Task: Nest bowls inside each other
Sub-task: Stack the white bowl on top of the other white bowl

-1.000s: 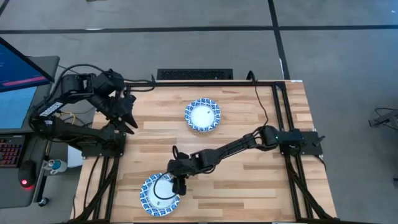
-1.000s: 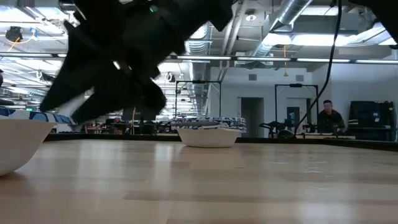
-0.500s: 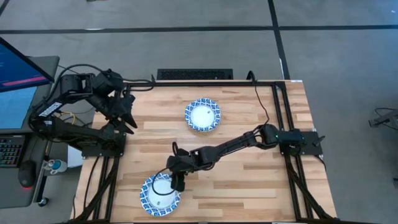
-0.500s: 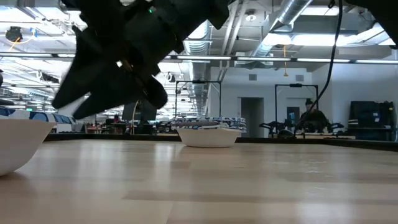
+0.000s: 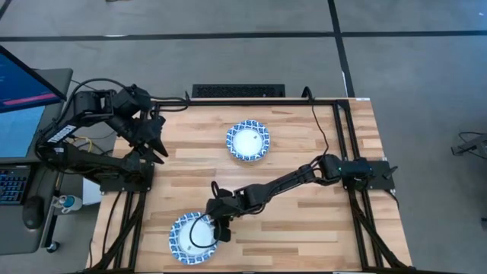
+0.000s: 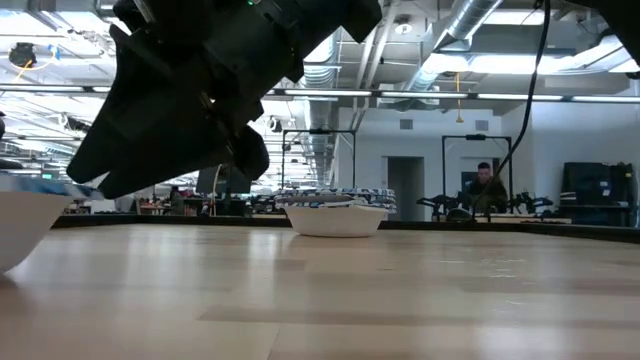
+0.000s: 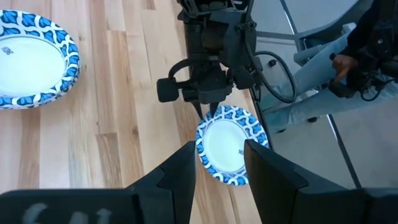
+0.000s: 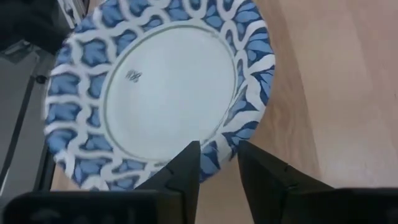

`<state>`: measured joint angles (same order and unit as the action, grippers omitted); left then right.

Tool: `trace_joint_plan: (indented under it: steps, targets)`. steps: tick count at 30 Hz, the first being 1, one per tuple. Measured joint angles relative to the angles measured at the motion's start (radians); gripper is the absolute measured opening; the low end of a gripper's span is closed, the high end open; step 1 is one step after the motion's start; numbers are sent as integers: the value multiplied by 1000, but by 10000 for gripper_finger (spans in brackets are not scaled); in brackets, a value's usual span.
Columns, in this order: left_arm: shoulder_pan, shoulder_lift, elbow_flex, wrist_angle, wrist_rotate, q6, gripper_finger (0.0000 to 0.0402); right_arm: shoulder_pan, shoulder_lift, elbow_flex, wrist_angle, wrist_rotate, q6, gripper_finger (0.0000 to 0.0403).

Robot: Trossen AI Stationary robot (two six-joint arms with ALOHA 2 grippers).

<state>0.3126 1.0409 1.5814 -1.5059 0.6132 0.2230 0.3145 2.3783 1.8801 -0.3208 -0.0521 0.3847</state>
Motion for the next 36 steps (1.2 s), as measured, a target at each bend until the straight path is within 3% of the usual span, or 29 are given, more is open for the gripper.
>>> trace_joint_plan:
  steps: [8,17,23,29,36]
  targets:
    - [0,0,0,1,0,-26,126,-22,0,0,-5,-1,0,135]
    - [0,0,0,1,0,-36,126,-31,7,0,0,-53,0,185]
    - [0,0,0,1,0,-35,126,-23,47,2,96,-56,96,211]
    - [0,0,0,1,0,-35,126,-23,58,2,97,-63,169,213]
    - [0,0,0,0,0,-34,126,-39,39,68,95,-56,114,204]
